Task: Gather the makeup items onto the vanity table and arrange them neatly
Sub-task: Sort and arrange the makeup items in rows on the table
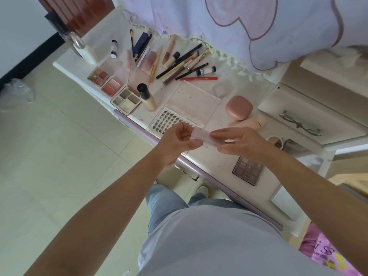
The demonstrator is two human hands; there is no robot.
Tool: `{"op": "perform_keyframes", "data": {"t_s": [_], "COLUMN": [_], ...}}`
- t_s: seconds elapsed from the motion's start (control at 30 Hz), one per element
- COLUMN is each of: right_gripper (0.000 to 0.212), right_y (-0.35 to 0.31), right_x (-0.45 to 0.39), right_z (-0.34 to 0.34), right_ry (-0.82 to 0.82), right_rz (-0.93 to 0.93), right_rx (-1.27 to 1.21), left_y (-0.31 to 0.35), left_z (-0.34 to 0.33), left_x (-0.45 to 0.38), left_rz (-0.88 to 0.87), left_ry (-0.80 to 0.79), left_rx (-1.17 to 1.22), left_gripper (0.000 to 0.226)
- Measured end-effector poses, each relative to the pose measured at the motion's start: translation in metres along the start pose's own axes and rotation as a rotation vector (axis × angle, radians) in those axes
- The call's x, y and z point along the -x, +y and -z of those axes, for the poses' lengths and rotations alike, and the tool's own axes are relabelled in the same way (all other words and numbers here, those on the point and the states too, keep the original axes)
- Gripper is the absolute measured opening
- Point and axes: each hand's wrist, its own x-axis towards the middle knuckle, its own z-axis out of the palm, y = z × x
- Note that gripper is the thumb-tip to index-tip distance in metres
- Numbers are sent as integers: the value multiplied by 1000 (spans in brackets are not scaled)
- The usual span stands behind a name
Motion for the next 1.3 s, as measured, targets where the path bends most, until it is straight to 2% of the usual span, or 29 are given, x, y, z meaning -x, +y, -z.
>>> {"op": "perform_keyframes", "data": {"t_s": [0.27,0.43,0.57,0.67,0.8,0.87,0.93,0.97,1.03,1.07,1.1,1.2,1.3], "right_gripper": [31,40,39,33,32,31,31,33,40,42,43,40,36], "right_y": [-1,-1,1,1,1,2,4,5,7,7,8,9,10], "right_x": [-4,-2,2,3,4,5,6,7,8,9,9,10,10], "right_z": [-2,0,3,9,12,11,10,10,9,9,9,12,15], "right_ry": [-29,-115,-11,56,-81,-78,-44,-29,-9,-4,-6,-21,-22], "right_rz": [4,24,124,131,116,105,106,110,120,115,102,70,49], "right_rx": [58,102,53,39,153,156,181,198,207,198,194,163,163], "left_y": [-7,-8,-8,-7,-6,-7,-7,-8,-8,-8,-9,-7,-9], "left_z": [3,6,4,-3,-9,-9,-8,-6,-2,-1,-1,-7,-6], "left_x": [1,0,0,0,0,0,2,4,6,7,8,9,7], "left_rz": [21,89,105,109,136,155,169,170,191,190,176,124,113], "left_ry": [42,70,106,146,93,70,-6,-52,-130,-151,-158,-95,-72], "left_rx": [34,341,463,471,395,343,266,241,184,135,70,-39,28], "left_gripper": [28,7,15,19,20,21,29,43,89,101,97,61,56]}}
